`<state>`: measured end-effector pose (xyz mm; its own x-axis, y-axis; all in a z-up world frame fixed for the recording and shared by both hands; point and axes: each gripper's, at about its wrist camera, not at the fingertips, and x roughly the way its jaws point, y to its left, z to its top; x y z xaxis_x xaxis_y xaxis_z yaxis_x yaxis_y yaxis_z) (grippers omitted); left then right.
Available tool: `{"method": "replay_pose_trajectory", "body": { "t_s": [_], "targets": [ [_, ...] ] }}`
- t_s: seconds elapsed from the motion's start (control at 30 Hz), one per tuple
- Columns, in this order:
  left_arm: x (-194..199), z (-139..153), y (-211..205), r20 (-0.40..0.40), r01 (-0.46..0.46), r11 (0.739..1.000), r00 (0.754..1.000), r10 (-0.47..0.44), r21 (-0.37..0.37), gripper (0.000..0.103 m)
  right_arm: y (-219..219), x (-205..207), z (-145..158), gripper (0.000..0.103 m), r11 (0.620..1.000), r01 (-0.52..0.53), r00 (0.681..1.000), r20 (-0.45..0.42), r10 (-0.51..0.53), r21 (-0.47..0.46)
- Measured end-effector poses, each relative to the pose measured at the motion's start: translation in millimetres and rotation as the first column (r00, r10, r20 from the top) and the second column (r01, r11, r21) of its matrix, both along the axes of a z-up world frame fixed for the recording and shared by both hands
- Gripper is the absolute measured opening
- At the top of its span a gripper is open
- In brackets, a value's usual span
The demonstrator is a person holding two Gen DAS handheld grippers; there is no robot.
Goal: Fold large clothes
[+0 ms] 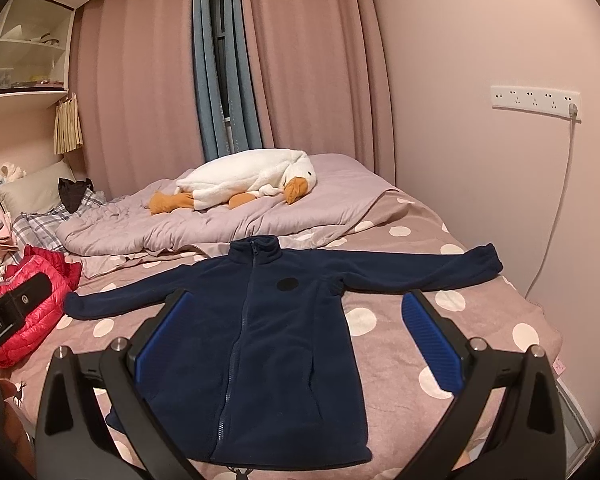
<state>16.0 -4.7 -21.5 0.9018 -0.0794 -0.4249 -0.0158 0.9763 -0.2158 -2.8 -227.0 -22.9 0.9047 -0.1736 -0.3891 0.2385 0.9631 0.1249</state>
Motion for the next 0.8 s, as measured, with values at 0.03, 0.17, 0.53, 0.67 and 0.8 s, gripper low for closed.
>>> {"method": "replay_pose_trajectory", "body": {
  "t_s": [0.03,0.17,0.53,0.67,0.8],
  "targets": [
    [-0.3,-0.3,0.6,0.000,0.000,1.000,1.000,0.000,0.000,0.103,-0.3,0.2,-0.4,0.103,1.000,0.002,1.000,-0.001,-0.002,0.002],
    [0.6,-1.2,0.8,-0.006,0.002,1.000,1.000,-0.002,0.003,0.103,-1.8,0.5,-1.1,0.103,1.000,0.006,1.000,-0.007,-0.006,0.004],
    [1.9,-5.6,0.8,-0.019,-0.002,1.000,1.000,0.002,0.006,0.103,-0.1,2.0,-3.4,0.103,1.000,0.001,1.000,-0.016,-0.001,0.009],
    [3.8,-8.8,2.1,-0.031,-0.004,1.000,0.999,0.004,0.009,0.103,0.4,3.4,-5.3,0.103,1.000,0.000,1.000,-0.022,0.000,0.010],
    [4.7,-9.8,3.6,-0.039,-0.004,1.000,0.999,0.005,0.006,0.103,0.8,4.0,-5.5,0.103,1.000,0.000,1.000,-0.021,0.001,0.012]
  ]
}}
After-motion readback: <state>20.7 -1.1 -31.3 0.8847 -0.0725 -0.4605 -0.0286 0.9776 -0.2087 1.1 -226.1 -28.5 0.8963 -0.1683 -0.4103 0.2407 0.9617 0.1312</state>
